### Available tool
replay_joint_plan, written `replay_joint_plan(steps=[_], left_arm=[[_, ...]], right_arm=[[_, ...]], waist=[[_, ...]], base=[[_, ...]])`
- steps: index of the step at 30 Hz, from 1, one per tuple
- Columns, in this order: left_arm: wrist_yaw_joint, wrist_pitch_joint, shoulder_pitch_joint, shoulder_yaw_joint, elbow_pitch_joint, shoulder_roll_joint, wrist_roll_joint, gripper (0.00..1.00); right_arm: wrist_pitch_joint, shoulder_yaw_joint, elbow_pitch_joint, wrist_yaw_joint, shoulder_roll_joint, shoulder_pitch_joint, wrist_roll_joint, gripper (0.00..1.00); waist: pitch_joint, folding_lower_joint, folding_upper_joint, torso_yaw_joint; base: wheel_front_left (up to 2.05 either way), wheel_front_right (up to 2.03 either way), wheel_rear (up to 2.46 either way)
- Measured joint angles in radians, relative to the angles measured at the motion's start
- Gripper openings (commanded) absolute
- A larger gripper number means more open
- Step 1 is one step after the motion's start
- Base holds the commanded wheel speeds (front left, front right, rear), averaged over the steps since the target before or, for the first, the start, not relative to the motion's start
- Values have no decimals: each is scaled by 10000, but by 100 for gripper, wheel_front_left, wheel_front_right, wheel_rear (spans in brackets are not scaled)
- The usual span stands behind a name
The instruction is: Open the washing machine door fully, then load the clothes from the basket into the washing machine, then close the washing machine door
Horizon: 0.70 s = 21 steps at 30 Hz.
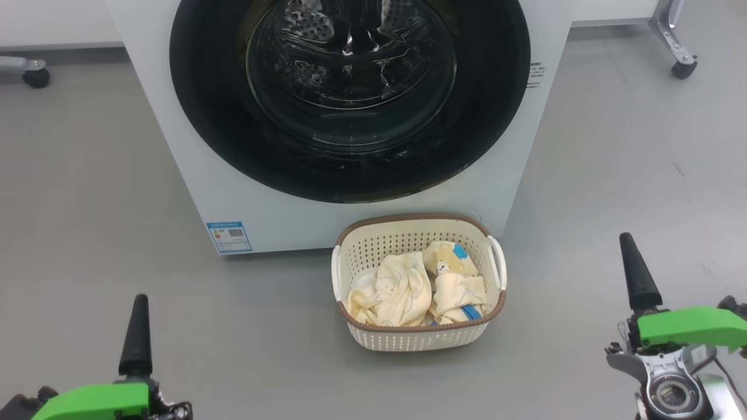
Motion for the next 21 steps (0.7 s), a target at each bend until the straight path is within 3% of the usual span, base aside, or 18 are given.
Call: replay_joint_plan(steps=[7,21], left_arm=[[0,-207,-3,-25,-263,4,863,100],[280,-583,-4,-343,-840,21,3584,100]], right_arm=[[-211,194,-222,0,-2,-22,-991,100],[-621,523,-464,0,-2,-261,-3091,100]], waist=[[-1,0,0,10],[-9,0,0,8]], base=[[0,0,0],[0,0,0]])
